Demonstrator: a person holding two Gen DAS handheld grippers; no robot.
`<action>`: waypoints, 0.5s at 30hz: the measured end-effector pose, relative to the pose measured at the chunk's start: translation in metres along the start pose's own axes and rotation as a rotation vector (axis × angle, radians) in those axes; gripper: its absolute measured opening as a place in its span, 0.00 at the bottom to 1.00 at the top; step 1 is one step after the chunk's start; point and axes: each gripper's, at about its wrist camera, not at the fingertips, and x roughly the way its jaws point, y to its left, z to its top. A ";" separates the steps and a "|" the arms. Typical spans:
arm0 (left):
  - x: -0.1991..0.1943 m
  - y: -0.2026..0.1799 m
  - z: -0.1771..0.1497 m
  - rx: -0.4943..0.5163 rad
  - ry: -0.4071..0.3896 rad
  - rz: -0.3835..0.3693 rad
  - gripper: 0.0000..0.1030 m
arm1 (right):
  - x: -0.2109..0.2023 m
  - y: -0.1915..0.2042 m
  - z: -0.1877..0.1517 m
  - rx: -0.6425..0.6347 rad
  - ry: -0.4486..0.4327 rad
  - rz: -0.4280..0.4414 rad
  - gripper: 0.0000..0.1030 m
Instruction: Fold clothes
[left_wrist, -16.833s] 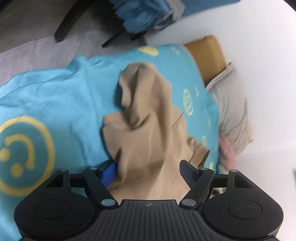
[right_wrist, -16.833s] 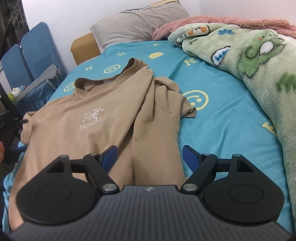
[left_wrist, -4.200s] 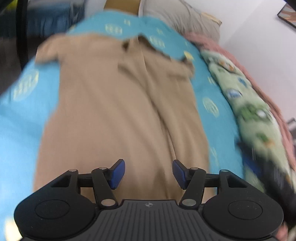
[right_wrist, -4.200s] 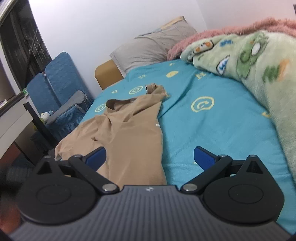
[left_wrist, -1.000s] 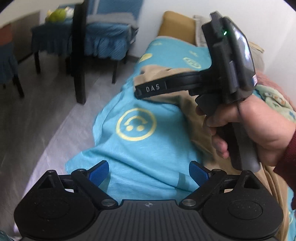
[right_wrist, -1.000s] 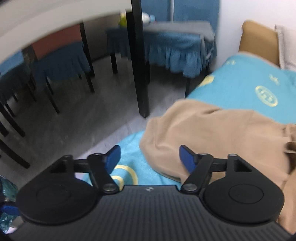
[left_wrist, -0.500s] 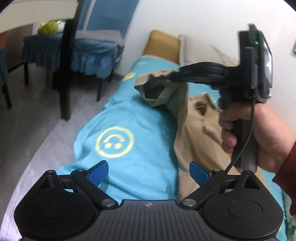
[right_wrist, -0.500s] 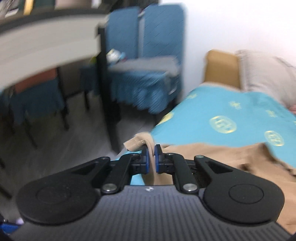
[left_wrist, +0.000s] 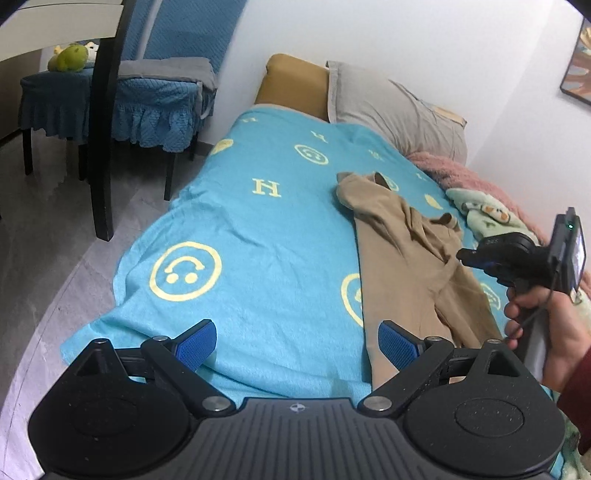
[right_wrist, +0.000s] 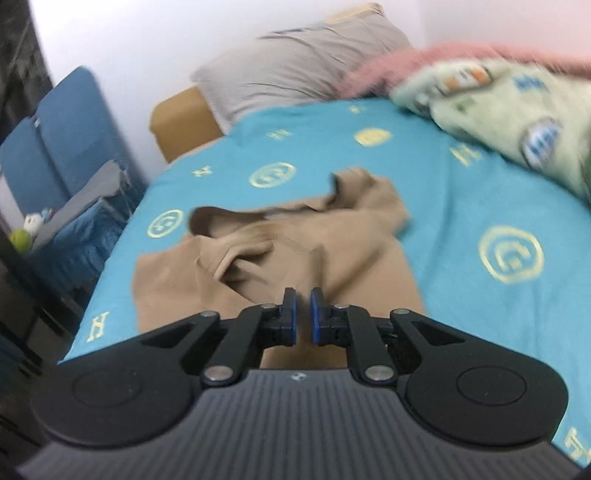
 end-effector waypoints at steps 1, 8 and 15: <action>0.001 -0.002 -0.001 0.008 0.004 -0.001 0.93 | 0.000 -0.003 -0.001 0.004 0.010 0.020 0.21; 0.012 -0.010 -0.007 0.040 0.039 -0.007 0.93 | 0.001 0.011 0.004 -0.053 -0.053 0.178 0.85; 0.023 -0.013 -0.013 0.053 0.064 -0.012 0.93 | 0.046 0.059 0.023 -0.260 -0.011 0.135 0.72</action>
